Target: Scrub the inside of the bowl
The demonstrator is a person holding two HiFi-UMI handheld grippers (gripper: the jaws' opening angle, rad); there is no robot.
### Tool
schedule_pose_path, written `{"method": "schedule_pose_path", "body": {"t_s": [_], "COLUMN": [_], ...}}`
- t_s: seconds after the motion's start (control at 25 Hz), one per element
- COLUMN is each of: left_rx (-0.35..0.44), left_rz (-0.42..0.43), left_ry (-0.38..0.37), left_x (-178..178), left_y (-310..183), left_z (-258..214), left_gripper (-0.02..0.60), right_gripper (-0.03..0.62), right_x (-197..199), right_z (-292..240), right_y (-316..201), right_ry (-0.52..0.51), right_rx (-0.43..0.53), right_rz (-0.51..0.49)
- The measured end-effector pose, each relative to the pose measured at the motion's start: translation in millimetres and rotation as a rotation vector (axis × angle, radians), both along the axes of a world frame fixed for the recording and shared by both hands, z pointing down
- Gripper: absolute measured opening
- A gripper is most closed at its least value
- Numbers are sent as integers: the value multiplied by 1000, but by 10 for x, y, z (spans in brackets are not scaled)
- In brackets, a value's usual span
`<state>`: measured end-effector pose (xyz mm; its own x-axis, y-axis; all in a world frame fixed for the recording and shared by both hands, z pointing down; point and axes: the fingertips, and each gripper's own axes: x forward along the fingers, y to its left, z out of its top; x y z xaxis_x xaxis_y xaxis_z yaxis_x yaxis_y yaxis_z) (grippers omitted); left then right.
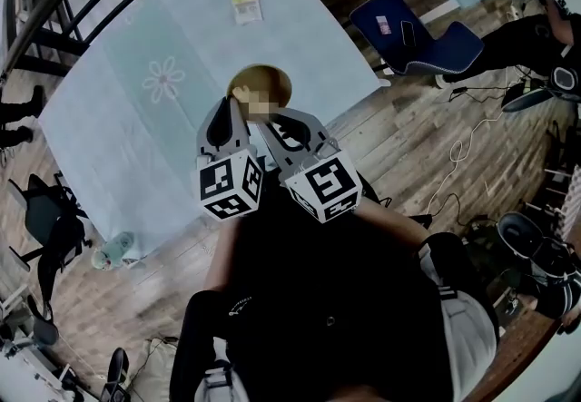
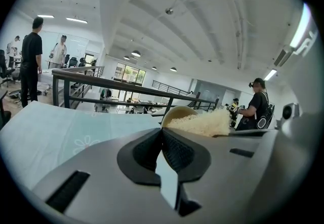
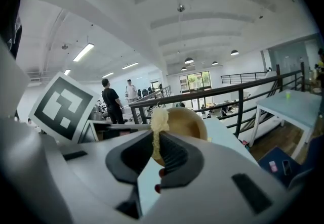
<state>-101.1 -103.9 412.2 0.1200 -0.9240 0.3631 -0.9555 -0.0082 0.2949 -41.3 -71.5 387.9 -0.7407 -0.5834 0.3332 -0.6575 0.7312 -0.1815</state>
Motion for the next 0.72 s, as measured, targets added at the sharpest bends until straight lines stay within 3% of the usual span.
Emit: {"method": "schedule_pose_path", "body": {"t_s": [0.2,0.72], "left_rx": [-17,-65], "left_rz": [-23,-11], "left_ry": [50,66], "left_x": [-52,-178], "left_y": [-27,24], "left_z": [14,108], "left_gripper": [21,21], "right_gripper": [43,41], "right_x": [-23,-34], "right_z": [73,391], "right_y": [32,85], "right_ry": [0,324], "right_rx": [-37,159], "right_rz": [-20,-149]}}
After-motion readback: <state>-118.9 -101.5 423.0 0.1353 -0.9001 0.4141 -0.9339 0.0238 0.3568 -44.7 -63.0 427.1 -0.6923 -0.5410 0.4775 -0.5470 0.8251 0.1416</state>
